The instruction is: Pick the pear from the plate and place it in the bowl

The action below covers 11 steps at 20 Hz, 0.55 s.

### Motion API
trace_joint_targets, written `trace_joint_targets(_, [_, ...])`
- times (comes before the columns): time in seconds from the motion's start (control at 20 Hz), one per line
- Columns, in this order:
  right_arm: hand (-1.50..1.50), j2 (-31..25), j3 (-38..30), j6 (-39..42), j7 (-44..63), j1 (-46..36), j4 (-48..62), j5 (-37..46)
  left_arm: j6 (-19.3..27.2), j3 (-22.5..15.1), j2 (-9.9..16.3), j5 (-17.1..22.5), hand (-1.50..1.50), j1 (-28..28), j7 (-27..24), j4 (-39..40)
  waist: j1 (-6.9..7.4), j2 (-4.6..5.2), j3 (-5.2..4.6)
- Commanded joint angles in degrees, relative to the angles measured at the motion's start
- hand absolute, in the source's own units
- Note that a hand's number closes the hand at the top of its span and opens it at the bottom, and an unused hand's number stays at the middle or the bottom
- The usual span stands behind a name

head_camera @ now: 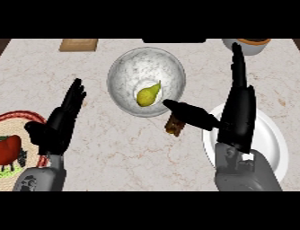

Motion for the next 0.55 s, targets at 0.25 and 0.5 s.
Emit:
trace_joint_targets(0.25, [-1.5, -1.96, 2.65, 2.5, -10.47, 15.08, -10.71, -9.6, -0.46, -0.66, -0.71, -0.43, 0.0, 1.69, 0.1, -2.02, 0.34, 0.1, 0.0])
trace_joint_targets(0.5, [-1.5, -3.02, 4.02, 2.77, -15.37, 24.05, -14.9, -10.71, 0.68, -1.87, -2.01, -2.13, 0.0, 2.26, 0.22, -2.14, 0.28, 0.1, 0.0])
